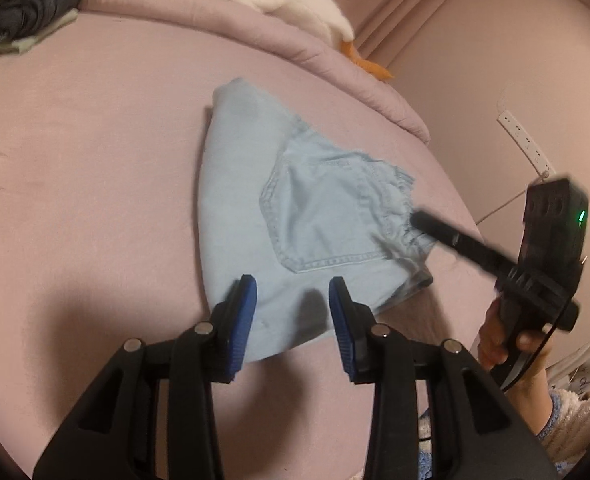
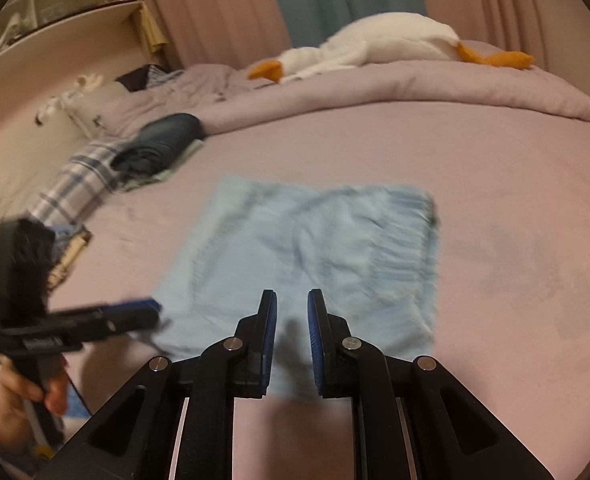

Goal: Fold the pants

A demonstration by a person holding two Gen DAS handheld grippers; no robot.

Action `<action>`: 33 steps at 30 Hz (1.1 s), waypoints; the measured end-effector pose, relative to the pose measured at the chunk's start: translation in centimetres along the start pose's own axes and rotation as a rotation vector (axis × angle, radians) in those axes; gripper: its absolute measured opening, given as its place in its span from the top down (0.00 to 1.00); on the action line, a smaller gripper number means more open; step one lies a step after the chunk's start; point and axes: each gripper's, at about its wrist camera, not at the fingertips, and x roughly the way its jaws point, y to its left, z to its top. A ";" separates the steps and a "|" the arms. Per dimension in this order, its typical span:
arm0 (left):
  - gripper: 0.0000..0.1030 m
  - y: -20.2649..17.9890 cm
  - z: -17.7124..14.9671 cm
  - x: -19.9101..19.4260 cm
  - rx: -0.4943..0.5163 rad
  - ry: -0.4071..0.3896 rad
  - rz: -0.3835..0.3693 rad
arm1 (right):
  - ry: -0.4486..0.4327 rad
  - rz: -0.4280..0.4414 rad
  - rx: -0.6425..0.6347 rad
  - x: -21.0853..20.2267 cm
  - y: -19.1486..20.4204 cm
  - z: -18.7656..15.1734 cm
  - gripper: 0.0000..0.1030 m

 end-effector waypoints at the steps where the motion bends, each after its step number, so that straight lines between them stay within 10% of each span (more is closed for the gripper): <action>1: 0.65 0.2 -0.1 0.5 -0.007 0.015 0.005 | 0.005 0.027 0.002 0.6 0.3 0.7 0.86; 10: 0.67 0.7 0.4 1.3 -0.011 0.040 -0.045 | 0.190 0.126 -0.023 11.4 4.5 6.2 0.86; 16: 0.67 0.7 -0.1 1.0 0.019 0.038 -0.027 | 0.332 0.020 0.046 18.4 3.9 7.3 0.98; 26: 0.65 0.4 -0.5 1.0 -0.005 0.034 -0.028 | 0.189 0.078 0.085 10.6 2.9 4.9 0.97; 33: 0.65 0.3 -0.2 0.9 -0.021 0.039 -0.003 | 0.134 -0.121 -0.163 2.5 2.0 -0.8 0.61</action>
